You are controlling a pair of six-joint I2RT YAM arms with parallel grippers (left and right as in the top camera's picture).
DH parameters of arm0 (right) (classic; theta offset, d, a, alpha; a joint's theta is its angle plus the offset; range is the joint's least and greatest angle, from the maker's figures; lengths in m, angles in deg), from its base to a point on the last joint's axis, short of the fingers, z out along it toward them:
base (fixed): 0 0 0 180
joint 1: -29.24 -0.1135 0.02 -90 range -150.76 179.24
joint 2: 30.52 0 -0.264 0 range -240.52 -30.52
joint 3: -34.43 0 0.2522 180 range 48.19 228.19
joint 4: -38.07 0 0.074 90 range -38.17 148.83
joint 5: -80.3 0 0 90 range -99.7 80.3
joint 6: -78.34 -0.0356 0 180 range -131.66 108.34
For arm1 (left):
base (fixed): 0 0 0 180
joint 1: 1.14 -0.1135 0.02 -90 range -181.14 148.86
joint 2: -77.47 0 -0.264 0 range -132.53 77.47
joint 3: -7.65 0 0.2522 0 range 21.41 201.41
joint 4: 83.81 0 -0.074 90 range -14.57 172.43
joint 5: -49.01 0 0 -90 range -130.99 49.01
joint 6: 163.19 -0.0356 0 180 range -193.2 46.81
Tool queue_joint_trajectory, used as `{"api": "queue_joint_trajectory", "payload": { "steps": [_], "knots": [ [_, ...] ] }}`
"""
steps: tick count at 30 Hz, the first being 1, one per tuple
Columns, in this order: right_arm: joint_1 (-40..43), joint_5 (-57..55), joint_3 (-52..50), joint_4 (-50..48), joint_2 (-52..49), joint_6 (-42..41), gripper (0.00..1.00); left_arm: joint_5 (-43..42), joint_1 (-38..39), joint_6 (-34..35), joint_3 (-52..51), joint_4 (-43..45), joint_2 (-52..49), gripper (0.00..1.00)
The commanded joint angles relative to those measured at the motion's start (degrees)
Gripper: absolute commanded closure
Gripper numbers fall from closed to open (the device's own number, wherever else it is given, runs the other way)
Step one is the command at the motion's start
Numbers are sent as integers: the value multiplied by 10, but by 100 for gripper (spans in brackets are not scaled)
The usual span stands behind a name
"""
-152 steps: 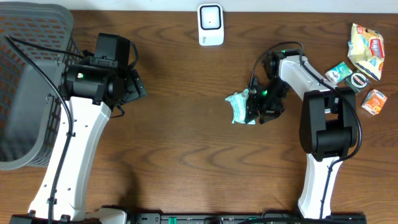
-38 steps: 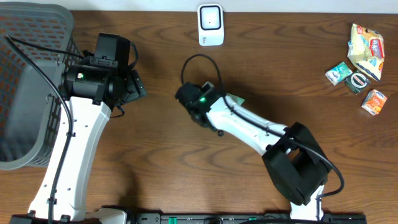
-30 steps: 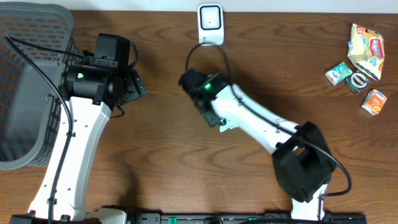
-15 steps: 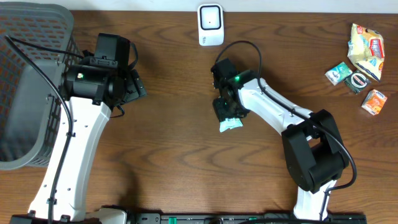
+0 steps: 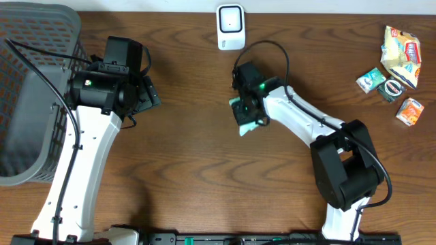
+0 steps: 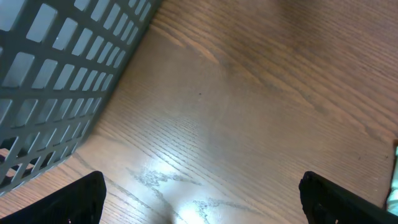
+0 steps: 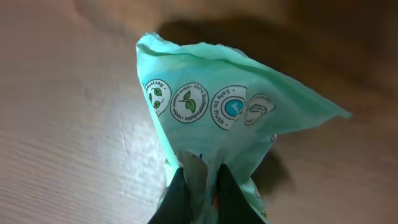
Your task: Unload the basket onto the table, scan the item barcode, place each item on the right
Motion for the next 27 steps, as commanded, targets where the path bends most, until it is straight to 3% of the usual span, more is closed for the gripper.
{"api": "queue_joint_trajectory", "payload": {
  "steps": [1, 6, 9, 14, 23, 27],
  "knots": [
    [40, 1, 102, -21, 3, 28, 99, 8, -2, 5, 0, -3, -2, 2],
    [78, 9, 196, -107, 3, 45, 99, 8, -2, 5, 0, -3, -2, 2],
    [95, 71, 234, -173, -12, 35, 99, 8, -2, 5, 0, -3, -2, 2],
    [104, 78, 325, -174, -101, 20, 99, 8, -2, 5, 0, -3, -2, 3],
    [74, 80, 341, -105, -212, 38, 64, 8, -2, 5, 0, -3, -2, 2],
    [65, 80, 359, -57, -212, 39, 57, 8, -2, 5, 0, -3, -2, 2]
  ]
}}
